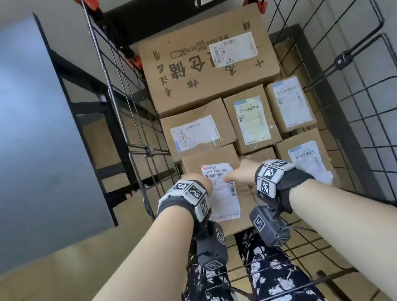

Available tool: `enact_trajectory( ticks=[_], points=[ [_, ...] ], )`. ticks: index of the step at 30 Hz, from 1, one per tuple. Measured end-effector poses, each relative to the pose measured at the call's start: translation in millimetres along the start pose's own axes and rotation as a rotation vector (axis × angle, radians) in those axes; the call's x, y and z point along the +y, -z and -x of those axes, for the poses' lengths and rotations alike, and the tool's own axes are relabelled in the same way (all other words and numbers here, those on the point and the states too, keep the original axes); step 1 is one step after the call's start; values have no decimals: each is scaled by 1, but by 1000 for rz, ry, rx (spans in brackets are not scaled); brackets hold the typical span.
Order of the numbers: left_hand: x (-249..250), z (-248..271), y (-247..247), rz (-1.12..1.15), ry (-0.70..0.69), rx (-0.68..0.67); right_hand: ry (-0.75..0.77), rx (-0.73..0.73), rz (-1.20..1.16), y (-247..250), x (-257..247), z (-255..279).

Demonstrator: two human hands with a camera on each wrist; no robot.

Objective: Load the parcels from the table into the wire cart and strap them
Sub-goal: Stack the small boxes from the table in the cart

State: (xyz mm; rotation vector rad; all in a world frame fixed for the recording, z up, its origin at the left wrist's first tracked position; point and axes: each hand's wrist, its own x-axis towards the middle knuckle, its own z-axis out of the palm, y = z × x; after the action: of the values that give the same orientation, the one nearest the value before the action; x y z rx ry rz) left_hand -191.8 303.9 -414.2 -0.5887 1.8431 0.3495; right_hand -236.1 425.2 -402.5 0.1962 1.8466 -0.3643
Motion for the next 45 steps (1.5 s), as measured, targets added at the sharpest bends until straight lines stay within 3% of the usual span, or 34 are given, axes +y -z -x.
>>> enact_trajectory(
  ticks=[5, 9, 12, 15, 18, 26, 29, 32, 37, 45],
  points=[
    [0, -27, -8, 41, -21, -26, 25, 37, -109, -10, 5, -27],
    [10, -35, -7, -183, -107, -55, 52, 76, -105, -23, 8, -47],
    [5, -49, -19, -154, -58, -78, 99, 99, -54, -29, 11, -54],
    [6, -48, -16, -246, -113, -96, 123, 78, -23, -29, 15, -58],
    [11, -41, -5, -38, 36, -47, 148, 93, 10, -24, 16, -58],
    [6, -24, 4, 167, -45, 72, 181, 140, 67, -4, 9, -34],
    [4, -13, 10, 309, -13, 124, 196, 172, 77, 5, 5, -19],
    [6, 12, 17, 545, -86, 198, 238, 217, 76, 18, 2, 2],
    [9, 57, 29, 693, -201, 240, 334, 283, 142, 44, -8, 41],
    [-22, 160, 58, 606, -279, 519, 457, 388, 157, 60, -35, 124]
  ],
)
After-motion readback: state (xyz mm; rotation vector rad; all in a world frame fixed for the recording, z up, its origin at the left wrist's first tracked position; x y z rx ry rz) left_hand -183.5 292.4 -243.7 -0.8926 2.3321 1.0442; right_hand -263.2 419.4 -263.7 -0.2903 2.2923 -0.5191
